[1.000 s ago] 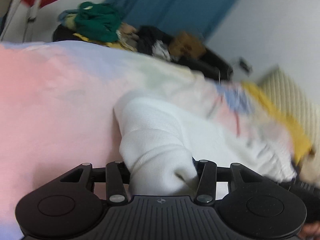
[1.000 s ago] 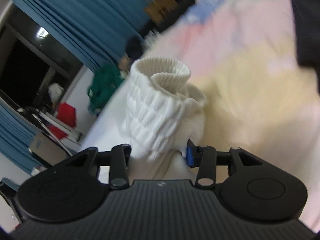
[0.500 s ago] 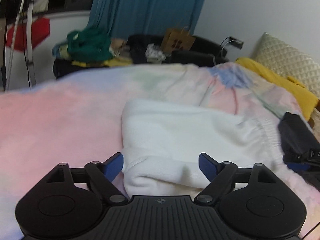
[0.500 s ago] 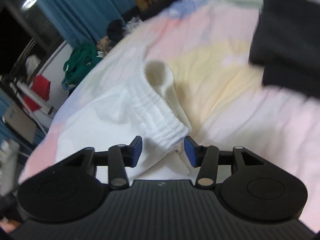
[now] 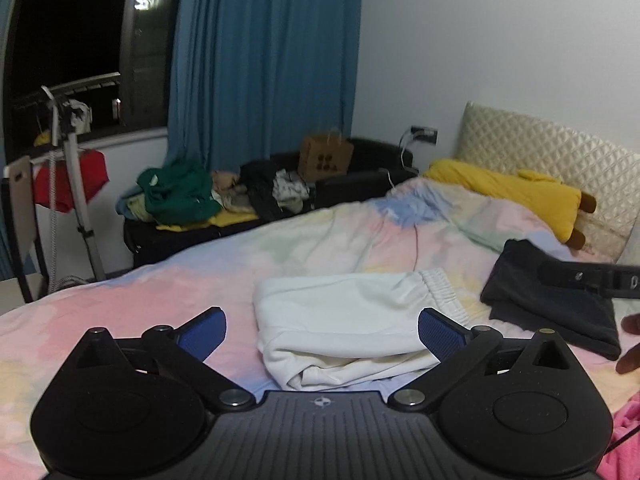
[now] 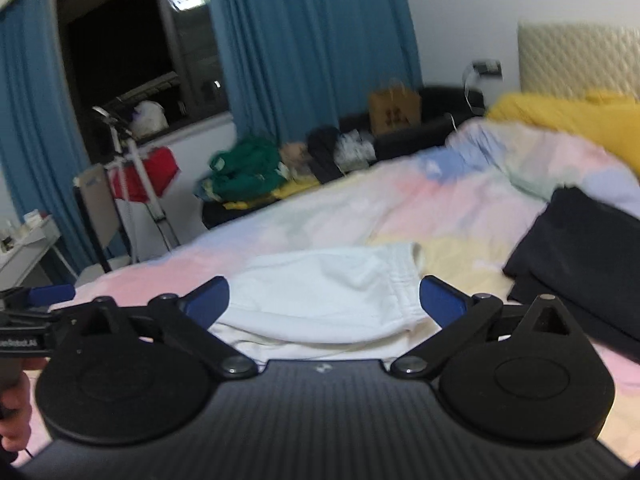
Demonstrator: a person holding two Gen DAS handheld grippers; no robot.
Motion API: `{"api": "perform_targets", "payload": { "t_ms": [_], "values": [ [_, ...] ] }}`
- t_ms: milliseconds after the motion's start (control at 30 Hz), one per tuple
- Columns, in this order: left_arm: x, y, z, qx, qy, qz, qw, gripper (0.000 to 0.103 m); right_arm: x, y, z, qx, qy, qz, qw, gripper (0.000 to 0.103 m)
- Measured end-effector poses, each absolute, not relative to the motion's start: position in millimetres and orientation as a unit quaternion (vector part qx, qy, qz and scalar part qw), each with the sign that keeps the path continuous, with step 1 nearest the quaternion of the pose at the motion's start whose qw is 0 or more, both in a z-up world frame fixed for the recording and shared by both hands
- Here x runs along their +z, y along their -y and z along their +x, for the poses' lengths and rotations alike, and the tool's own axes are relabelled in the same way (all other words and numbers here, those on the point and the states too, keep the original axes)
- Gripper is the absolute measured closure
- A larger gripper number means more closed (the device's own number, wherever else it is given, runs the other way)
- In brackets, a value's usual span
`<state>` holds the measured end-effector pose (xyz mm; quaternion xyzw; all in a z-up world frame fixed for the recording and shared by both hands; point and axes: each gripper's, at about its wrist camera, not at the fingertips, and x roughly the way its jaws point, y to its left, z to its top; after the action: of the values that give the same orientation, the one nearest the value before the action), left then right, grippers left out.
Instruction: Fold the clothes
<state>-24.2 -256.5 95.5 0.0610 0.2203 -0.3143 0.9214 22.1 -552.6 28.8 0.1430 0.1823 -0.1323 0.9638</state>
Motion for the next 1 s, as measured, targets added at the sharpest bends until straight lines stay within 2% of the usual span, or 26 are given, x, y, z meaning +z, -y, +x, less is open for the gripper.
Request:
{"api": "perform_targets", "payload": {
  "t_ms": [333, 700, 1000],
  "values": [
    [85.2, 196.5, -94.5, -0.267, -0.191, 0.038, 0.944, 0.0, -4.0, 484.9, -4.4, -0.131, -0.161, 0.09, 0.974, 0.0],
    [40.8, 201.4, -87.1, -0.245, -0.201, 0.063, 0.946, 0.0, -39.5, 465.4, 4.0, -0.146, -0.154, 0.076, 0.974, 0.0],
    [34.8, 203.1, -80.5, -0.249, -0.202, 0.052, 0.946, 0.0, -57.6, 464.9, 7.3, -0.167, -0.16, 0.075, 0.97, 0.0]
  ]
}}
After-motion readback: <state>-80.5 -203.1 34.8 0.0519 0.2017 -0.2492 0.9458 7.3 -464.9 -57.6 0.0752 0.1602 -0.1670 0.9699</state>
